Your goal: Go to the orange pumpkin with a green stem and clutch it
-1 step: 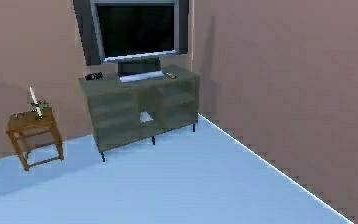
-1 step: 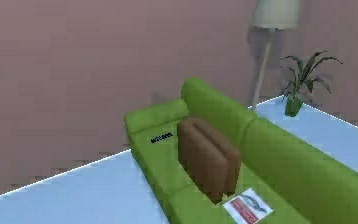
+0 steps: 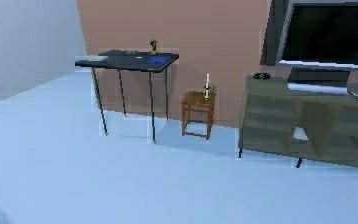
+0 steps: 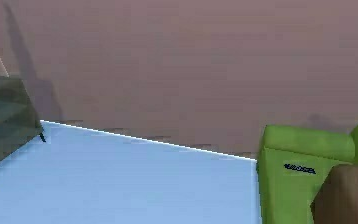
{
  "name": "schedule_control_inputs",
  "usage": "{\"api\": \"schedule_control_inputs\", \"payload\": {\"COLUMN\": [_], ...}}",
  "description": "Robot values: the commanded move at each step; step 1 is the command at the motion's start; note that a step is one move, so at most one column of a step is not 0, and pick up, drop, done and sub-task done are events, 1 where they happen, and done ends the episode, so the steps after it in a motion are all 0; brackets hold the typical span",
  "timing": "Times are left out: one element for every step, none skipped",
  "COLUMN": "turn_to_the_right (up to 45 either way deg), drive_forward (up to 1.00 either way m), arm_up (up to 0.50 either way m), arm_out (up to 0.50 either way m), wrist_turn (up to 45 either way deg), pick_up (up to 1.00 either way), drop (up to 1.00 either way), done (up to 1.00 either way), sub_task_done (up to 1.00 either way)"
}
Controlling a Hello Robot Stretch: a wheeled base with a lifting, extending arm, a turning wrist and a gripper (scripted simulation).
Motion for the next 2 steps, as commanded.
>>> {"api": "schedule_control_inputs", "payload": {"turn_to_the_right": [-18.0,0.0], "drive_forward": [0.00,0.85], "arm_up": [0.00,0.00], "arm_out": [0.00,0.00], "wrist_turn": [0.0,0.0], "pick_up": [0.00,0.00], "drop": [0.00,0.00], "done": [0.00,0.00], "sub_task_done": [0.00,0.00]}}
